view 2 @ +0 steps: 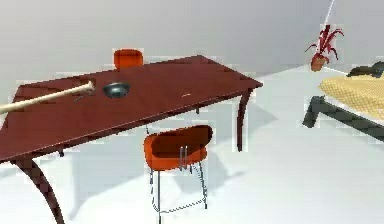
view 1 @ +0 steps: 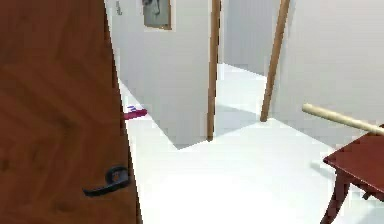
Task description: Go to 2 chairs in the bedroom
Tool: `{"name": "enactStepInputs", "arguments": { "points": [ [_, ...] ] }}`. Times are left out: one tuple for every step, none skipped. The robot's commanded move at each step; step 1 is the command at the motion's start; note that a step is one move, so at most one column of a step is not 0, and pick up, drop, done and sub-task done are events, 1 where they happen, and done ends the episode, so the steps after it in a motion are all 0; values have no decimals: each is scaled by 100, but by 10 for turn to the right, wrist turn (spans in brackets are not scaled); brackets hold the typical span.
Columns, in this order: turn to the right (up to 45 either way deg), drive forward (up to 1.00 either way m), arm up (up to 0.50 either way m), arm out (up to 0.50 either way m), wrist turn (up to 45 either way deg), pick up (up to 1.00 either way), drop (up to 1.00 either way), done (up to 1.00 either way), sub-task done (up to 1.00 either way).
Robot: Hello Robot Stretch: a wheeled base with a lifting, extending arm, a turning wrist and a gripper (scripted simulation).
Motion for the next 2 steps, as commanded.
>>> {"name": "enactStepInputs", "arguments": {
  "points": [
    [450,0,0,0,0,0,0,0,0],
    [390,0,0,0,0,0,0,0,0]
  ]
}}
